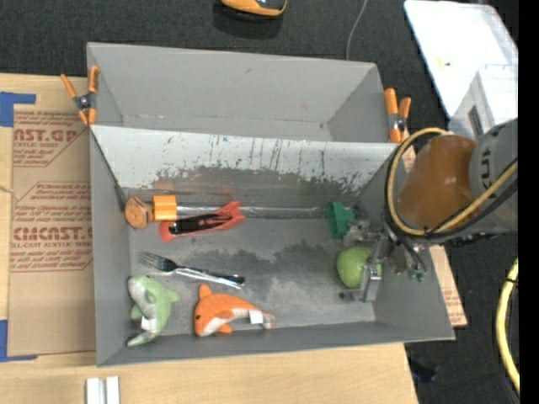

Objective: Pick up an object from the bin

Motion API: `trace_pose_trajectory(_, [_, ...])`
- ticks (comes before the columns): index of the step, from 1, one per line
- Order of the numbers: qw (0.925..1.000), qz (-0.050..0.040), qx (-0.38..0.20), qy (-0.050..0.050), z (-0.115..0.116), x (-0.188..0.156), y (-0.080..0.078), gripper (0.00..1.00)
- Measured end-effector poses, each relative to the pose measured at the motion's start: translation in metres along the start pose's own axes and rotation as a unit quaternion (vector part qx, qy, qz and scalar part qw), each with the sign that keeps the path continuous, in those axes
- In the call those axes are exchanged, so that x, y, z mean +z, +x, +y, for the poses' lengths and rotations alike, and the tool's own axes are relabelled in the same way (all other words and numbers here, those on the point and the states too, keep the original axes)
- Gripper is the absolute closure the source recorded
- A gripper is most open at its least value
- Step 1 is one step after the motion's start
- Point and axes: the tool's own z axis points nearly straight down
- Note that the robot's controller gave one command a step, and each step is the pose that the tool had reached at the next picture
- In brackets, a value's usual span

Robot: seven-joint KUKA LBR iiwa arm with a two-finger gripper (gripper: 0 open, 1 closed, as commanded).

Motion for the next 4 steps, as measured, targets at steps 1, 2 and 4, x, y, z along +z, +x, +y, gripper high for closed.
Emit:
trace_pose_trajectory(1, [0.9999, 0.0022, -0.01, -0.001, 0.005, -0.01, 0.007, 1.0])
trace_pose_trajectory(2, [0.9999, 0.0021, -0.01, 0.0, 0.005, -0.01, 0.008, 1.0])
trace_pose_trajectory(4, [1.0, 0.0031, -0.004, -0.001, 0.004, -0.158, 0.013, 1.0])
